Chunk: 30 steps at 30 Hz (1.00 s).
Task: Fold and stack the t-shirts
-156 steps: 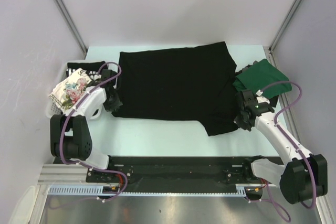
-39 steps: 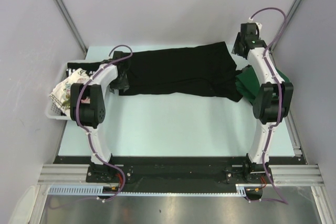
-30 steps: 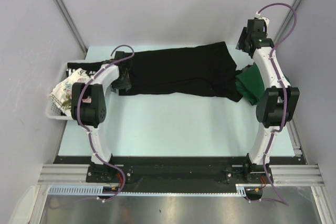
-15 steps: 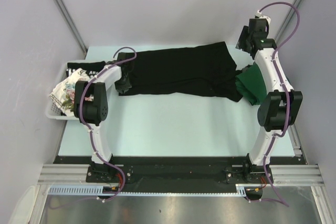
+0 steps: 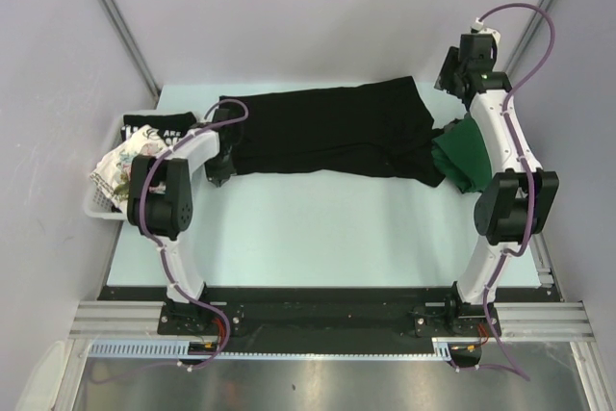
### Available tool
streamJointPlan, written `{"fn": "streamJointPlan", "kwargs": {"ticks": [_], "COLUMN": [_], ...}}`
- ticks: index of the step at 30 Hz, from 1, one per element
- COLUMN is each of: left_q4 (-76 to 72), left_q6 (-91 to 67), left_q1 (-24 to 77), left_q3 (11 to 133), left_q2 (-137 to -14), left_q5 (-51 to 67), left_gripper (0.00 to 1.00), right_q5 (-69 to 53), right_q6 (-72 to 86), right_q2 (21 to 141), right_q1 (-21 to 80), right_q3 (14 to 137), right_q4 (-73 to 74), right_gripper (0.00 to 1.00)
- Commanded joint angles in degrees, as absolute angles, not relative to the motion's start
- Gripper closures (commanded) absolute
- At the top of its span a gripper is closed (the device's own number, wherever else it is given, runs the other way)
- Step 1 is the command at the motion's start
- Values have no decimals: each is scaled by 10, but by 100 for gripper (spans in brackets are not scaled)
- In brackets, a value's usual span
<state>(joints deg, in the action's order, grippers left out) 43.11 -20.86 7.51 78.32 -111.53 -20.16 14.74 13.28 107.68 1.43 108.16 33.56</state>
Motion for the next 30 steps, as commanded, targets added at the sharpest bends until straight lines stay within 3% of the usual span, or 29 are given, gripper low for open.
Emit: {"fn": "streamJointPlan", "kwargs": {"ticks": [1, 4, 7, 23, 30], "left_q4": [416, 415, 414, 418, 415], "left_q6": [-201, -200, -192, -157, -156], "left_q1": [77, 78, 77, 77, 76], "left_q3": [776, 791, 810, 929, 929], "left_q2": [-1057, -1054, -1067, -1207, -1219], "left_q5": [-204, -194, -202, -216, -221], "left_gripper": [73, 53, 44, 44, 54], "right_q5": [138, 135, 131, 123, 124], "right_q6": [131, 134, 136, 134, 134], "right_q2": [1034, 1029, 1027, 1033, 1040], "right_q1": [8, 6, 4, -11, -11], "right_q3": [1071, 1060, 1056, 1044, 1049], "right_q4": [320, 318, 316, 314, 316], "right_gripper": [36, 35, 35, 35, 34]}}
